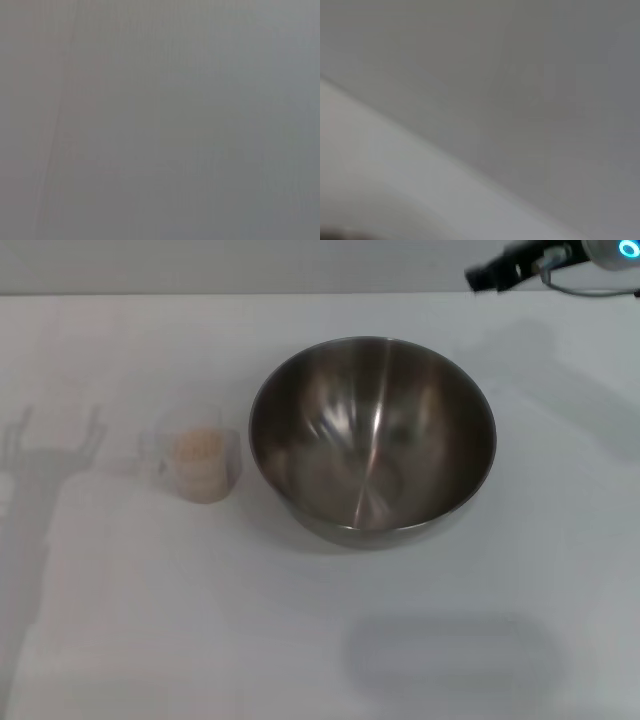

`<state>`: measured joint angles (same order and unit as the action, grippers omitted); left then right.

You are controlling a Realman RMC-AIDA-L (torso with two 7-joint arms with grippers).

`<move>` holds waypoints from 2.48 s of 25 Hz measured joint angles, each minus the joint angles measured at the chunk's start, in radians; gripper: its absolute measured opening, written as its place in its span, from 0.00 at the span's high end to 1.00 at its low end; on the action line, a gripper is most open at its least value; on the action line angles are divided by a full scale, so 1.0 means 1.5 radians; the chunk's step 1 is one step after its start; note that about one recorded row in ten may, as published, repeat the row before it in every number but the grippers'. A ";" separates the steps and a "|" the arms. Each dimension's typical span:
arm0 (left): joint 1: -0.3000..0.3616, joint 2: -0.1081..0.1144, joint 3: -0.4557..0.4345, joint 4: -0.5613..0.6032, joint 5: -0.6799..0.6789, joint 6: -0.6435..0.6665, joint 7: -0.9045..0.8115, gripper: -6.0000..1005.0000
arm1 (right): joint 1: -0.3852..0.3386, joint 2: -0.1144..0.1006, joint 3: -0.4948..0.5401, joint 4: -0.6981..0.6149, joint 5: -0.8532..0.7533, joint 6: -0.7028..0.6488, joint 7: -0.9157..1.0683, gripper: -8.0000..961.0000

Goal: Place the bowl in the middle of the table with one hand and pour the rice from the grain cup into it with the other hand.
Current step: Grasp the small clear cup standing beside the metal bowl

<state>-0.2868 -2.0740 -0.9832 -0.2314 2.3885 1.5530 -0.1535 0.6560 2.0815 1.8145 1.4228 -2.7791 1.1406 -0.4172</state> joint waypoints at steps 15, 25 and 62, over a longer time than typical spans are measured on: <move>-0.001 -0.001 0.000 0.001 0.000 -0.019 -0.001 0.16 | -0.258 0.001 -0.292 -0.125 -0.017 -0.983 0.026 0.46; 0.046 -0.003 0.059 -0.030 -0.004 -0.020 0.037 0.16 | -0.138 0.003 -0.326 -0.639 0.040 -1.566 0.279 0.46; 0.120 -0.004 0.439 -0.374 -0.502 -0.226 0.492 0.16 | -0.163 -0.014 -0.327 -0.678 0.025 -1.609 0.285 0.46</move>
<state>-0.1068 -2.0801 -0.3247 -0.7920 1.6357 1.2134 0.5845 0.4114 2.0601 1.3237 0.4056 -2.7413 -1.2729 0.0100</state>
